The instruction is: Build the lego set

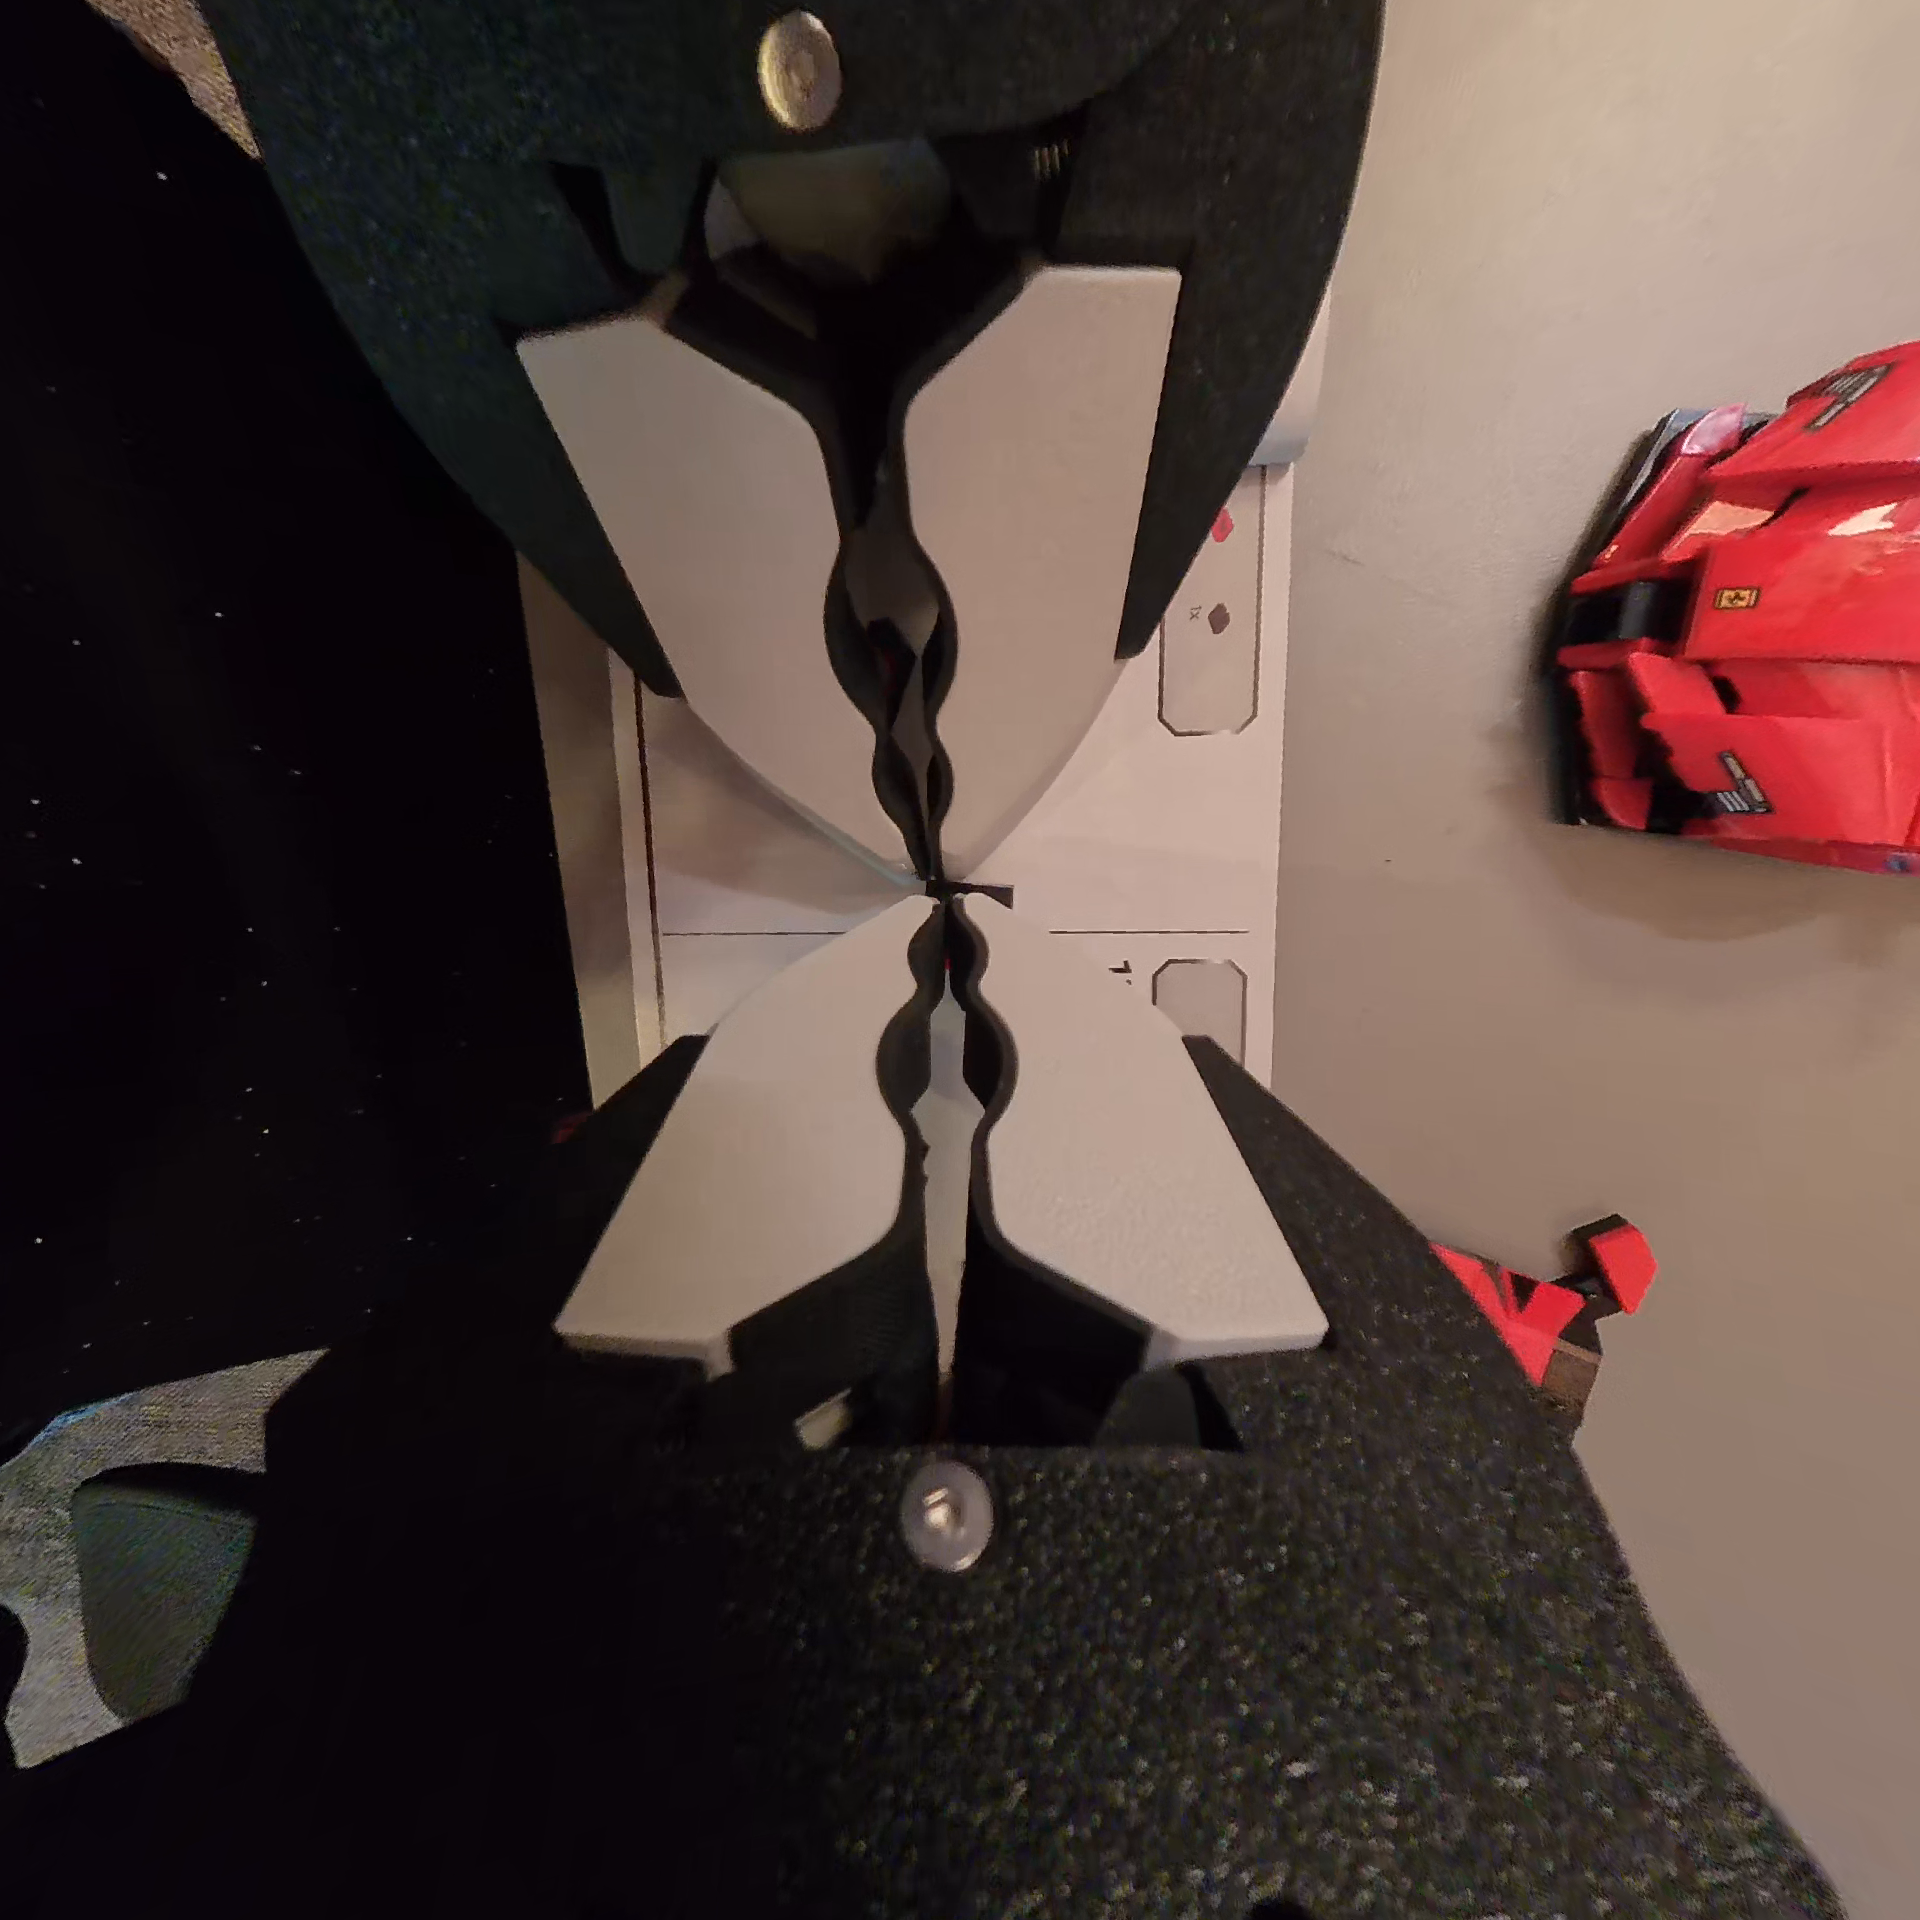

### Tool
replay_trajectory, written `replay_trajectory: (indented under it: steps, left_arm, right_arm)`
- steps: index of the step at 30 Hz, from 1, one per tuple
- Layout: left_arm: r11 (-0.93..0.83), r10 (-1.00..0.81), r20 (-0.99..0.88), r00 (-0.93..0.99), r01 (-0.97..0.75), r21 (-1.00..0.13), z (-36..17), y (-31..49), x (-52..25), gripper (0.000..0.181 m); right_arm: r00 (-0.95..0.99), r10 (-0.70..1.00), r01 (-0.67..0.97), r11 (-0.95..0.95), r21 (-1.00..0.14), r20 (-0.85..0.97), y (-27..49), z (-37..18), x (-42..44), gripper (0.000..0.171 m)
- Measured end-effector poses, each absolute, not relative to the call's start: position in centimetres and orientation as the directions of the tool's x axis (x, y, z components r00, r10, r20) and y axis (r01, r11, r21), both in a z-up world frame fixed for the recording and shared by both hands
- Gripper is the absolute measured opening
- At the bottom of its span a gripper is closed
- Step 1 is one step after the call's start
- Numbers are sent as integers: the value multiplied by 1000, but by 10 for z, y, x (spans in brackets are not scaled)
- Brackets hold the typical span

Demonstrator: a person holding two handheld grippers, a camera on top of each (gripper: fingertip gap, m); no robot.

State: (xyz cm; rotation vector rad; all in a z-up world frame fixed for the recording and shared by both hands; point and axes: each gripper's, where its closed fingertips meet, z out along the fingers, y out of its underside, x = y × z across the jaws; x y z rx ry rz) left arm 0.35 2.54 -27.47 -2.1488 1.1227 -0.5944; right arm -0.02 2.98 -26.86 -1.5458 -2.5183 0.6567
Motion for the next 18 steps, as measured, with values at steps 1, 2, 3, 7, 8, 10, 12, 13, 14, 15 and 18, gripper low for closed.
replay_trajectory:
  steps: [1,2,3,7,8,10,12,13,14,15,18]
  left_arm:
    - [-436,-839,101,535,-549,-713,-275,26,4,1]
    - [-439,-838,105,536,-545,-714,-275,26,3,0]
    - [-441,-837,110,537,-542,-715,-275,26,3,0]
    - [-450,-834,126,537,-531,-717,-275,26,4,0]
    - [-453,-833,129,538,-528,-719,-275,26,4,0]
    - [-456,-831,135,539,-523,-720,-275,26,4,0]
    - [-460,-831,143,538,-518,-721,-275,25,4,0]
    - [-463,-831,150,536,-515,-722,-275,25,4,0]
    - [-461,-831,150,535,-514,-723,-274,25,4,0]
    - [-456,-832,141,536,-517,-724,-274,25,4,0]
    - [-459,-831,145,537,-516,-723,-275,25,4,0]
  right_arm:
    - [-467,875,827,380,-415,-128,30,-269,0,0]
    - [-460,878,831,373,-412,-131,30,-269,0,0]
    - [-453,881,836,366,-409,-135,30,-269,0,0]
    - [-419,896,853,336,-399,-143,30,-269,0,0]
    - [-413,899,857,330,-397,-145,30,-269,0,0]
    - [-397,906,864,315,-393,-146,30,-269,0,0]
    - [-380,913,871,298,-391,-149,29,-269,-1,0]
    - [-372,916,878,294,-379,-152,30,-271,1,0]
    - [-378,914,875,300,-381,-147,30,-270,1,0]
    - [-383,913,871,307,-383,-140,30,-270,1,0]
    - [-370,917,878,293,-379,-150,30,-271,1,0]
